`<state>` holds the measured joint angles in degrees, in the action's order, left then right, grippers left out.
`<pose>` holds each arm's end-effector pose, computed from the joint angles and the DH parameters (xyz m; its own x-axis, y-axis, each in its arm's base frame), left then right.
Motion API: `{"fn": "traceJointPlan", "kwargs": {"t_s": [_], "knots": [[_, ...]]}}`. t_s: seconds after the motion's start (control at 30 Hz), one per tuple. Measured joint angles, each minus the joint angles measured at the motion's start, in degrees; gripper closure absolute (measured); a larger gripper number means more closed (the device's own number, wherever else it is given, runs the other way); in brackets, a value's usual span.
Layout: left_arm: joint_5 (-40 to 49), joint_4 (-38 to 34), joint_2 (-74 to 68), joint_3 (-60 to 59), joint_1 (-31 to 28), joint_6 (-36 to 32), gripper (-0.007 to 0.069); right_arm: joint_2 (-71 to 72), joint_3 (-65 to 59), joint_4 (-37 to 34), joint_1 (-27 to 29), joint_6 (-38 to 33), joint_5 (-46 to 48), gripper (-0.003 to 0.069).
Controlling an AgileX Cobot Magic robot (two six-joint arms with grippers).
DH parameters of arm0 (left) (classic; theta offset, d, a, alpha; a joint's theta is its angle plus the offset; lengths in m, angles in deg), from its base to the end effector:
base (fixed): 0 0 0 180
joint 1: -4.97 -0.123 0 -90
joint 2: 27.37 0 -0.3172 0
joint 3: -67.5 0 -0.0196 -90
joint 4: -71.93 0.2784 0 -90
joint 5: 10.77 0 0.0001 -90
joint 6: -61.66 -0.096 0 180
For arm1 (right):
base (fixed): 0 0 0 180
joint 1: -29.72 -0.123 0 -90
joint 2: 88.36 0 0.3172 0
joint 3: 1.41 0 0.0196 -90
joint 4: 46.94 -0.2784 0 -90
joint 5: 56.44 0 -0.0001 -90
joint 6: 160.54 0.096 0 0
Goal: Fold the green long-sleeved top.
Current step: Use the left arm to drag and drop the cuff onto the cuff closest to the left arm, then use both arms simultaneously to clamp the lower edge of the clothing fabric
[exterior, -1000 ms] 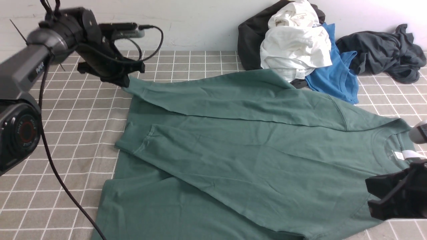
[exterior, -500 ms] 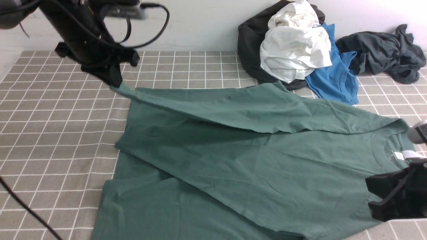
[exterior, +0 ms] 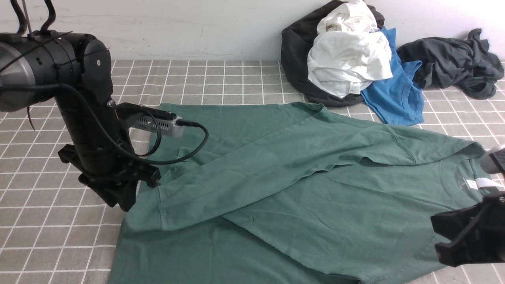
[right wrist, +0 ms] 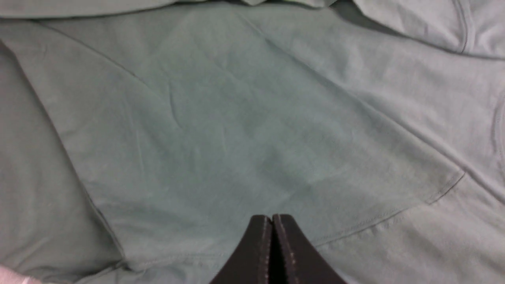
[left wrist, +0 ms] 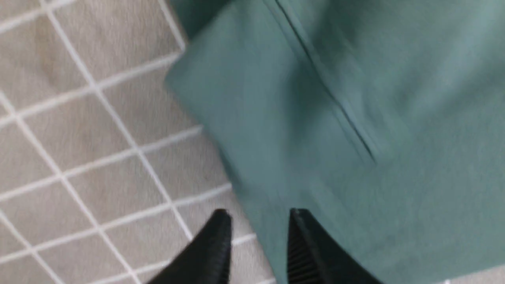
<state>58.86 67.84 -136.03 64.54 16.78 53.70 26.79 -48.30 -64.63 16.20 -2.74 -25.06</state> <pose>0.3564 -0.0811 0.2434 -0.9492 0.3145 0.0132 0.3129 0.9473 -0.0688 0.1807 0.0591 0.2506 -0.7200 -0.2963 -0.6276 -0.4162 0.9080 0.0487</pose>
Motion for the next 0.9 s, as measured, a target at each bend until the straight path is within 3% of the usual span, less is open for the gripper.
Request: {"fn": "traceJointPlan", "kwargs": {"t_s": [0.13,0.27,0.4,0.57,0.7,0.8,0.87,0.9], "knots": [[-3.7,1.0,7.7,-9.0,5.5,0.3,0.0259,0.0,0.0,-1.6,0.0,-0.6,1.6,0.0673],[-11.6,6.2,14.7,-23.2,15.7,-7.2,0.0155,0.0,0.0,-4.6,0.0,-2.3,3.4,0.0673],[-18.5,12.6,16.3,-33.4,21.3,-15.8,0.0120,0.0,0.1,-8.4,0.0,-7.0,5.1,0.0673],[-26.6,18.2,15.6,-41.7,22.7,-22.8,0.0118,0.0,0.1,-13.8,0.0,-13.8,6.5,0.0673],[-27.7,18.8,15.6,-42.6,22.8,-24.0,0.0188,0.0,0.1,-15.9,0.0,-17.4,7.9,0.0673],[-28.6,19.0,15.6,-42.7,22.8,-24.0,0.0363,0.1,0.2,-17.0,0.0,-19.3,8.5,0.0673],[-29.9,19.5,15.8,-42.7,23.6,-23.3,0.0518,0.6,0.2,-17.1,0.0,-20.0,8.7,0.0673],[-29.9,19.6,15.8,-42.7,23.7,-23.2,0.0539,0.8,0.2,-17.1,0.0,-20.1,8.7,0.0673]]}}
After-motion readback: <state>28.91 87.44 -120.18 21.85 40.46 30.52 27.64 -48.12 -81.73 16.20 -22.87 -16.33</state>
